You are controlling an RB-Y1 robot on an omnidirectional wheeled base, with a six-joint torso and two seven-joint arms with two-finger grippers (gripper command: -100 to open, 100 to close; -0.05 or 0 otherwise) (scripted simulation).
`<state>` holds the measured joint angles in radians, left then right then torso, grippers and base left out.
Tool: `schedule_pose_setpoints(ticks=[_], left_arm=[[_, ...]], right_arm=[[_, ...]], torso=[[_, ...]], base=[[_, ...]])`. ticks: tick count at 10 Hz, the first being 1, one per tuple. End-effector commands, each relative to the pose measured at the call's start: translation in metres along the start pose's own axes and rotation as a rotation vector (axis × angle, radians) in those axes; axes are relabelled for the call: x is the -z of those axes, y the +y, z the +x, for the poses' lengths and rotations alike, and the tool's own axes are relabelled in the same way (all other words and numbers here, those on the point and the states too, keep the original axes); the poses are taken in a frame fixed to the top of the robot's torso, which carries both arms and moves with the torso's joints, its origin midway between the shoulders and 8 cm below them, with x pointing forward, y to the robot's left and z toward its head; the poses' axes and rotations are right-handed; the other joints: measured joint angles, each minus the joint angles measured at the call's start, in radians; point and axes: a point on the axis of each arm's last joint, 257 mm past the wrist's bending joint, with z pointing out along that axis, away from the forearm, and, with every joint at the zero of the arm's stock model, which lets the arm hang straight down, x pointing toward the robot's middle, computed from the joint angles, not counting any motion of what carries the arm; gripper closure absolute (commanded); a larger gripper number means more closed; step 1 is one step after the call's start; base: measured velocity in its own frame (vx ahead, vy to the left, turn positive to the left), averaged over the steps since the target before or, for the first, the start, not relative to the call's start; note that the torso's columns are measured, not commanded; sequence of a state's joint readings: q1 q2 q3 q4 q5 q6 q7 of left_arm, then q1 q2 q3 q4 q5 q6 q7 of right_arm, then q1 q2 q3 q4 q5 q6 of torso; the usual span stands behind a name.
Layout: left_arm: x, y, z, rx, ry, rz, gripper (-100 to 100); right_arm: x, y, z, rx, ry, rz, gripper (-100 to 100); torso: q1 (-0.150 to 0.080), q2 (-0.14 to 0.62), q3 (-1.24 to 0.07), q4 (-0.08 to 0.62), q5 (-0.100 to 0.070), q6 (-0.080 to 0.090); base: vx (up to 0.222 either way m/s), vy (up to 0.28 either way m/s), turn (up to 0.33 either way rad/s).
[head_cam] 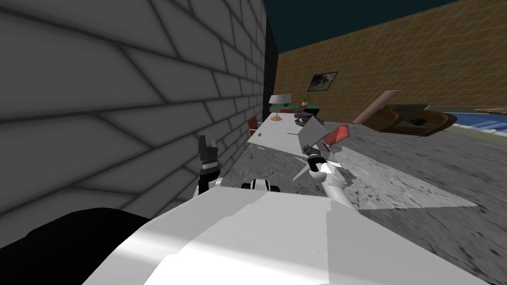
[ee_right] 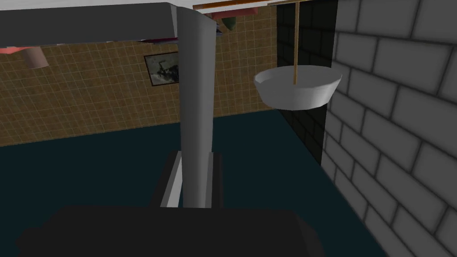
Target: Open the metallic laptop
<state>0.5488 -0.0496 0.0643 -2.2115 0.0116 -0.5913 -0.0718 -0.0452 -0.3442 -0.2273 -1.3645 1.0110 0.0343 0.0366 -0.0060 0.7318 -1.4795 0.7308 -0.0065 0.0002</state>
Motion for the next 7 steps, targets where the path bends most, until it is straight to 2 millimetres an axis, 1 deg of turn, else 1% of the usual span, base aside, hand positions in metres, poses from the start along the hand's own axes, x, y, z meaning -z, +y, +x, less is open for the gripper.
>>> schedule_pose_setpoints(ticks=[1,5,6,7], left_arm=[[0.000,0.000,0.000,0.000,0.000,0.000,0],[0.000,0.000,0.000,0.000,0.000,0.000,0],[0.000,0.000,0.000,0.000,0.000,0.000,0],[0.000,0.000,0.000,0.000,0.000,0.000,0]], right_arm=[[0.007,0.014,0.019,-0.104,0.020,-0.034,100],[0.016,0.039,0.032,-0.259,0.020,-0.086,100],[0.012,0.041,0.025,-0.233,0.012,-0.089,100],[0.018,0.051,0.039,-0.318,0.027,-0.114,100]], torso=[[-0.001,0.000,0.000,0.001,0.000,0.001],[-0.003,0.002,0.001,0.003,0.002,0.004],[-0.003,0.002,0.001,0.003,0.002,0.004],[-0.001,0.003,0.002,0.004,0.002,0.001]], base=[[0.031,-0.042,-0.092],[0.047,-0.040,-0.096],[0.016,-0.011,-0.016],[0.032,-0.036,-0.085]])
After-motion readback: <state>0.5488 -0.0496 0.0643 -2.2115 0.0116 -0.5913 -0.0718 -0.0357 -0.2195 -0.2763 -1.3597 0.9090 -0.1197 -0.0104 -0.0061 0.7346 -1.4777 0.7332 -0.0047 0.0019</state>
